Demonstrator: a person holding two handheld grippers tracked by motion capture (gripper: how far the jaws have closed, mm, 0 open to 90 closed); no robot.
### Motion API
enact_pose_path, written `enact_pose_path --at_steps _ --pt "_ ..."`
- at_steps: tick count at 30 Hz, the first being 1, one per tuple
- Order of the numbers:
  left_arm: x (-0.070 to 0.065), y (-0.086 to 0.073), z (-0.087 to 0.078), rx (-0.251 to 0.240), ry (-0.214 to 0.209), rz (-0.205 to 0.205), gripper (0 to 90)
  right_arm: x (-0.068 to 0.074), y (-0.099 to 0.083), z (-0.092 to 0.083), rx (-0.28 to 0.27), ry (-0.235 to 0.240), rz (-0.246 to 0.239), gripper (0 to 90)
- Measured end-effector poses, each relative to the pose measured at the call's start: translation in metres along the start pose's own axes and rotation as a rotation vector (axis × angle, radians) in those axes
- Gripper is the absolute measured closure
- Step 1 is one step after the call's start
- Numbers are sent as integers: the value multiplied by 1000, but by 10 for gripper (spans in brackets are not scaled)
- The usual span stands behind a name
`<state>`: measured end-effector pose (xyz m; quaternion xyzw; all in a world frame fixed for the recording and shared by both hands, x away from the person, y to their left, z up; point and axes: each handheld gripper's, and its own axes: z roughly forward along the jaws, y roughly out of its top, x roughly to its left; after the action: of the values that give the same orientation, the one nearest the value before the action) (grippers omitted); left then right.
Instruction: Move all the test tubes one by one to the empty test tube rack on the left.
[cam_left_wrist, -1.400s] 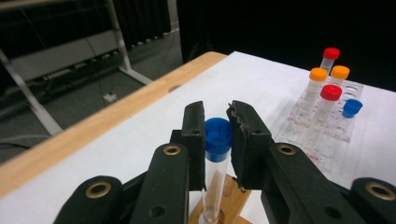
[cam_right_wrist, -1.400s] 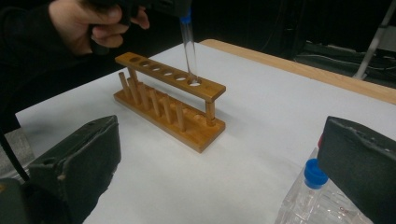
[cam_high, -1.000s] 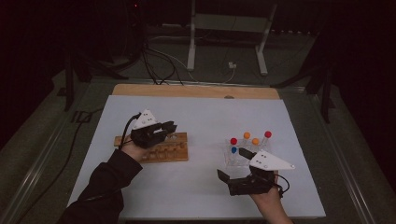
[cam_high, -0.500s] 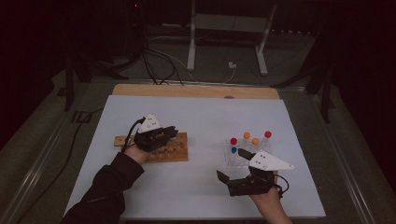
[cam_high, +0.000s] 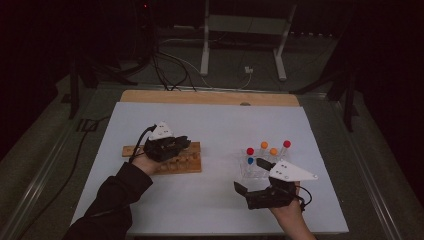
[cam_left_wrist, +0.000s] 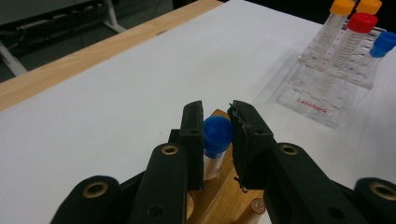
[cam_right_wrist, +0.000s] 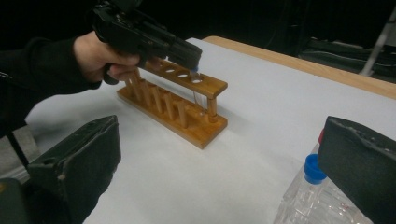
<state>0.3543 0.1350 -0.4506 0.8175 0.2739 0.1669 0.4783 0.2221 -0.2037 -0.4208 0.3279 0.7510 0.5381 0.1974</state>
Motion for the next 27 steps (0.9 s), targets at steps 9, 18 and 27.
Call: enact_pose_path --at_steps 9,18,27 --pt "-8 9 -22 -67 -52 13 356 -23 14 -14 9 -23 5 0" --pt "-26 14 -53 -101 -133 23 44 -44 18 -21 47 -47 31 0" --pt "-49 -13 -68 -72 -197 29 22 -51 -5 -4 131 -82 40 160"
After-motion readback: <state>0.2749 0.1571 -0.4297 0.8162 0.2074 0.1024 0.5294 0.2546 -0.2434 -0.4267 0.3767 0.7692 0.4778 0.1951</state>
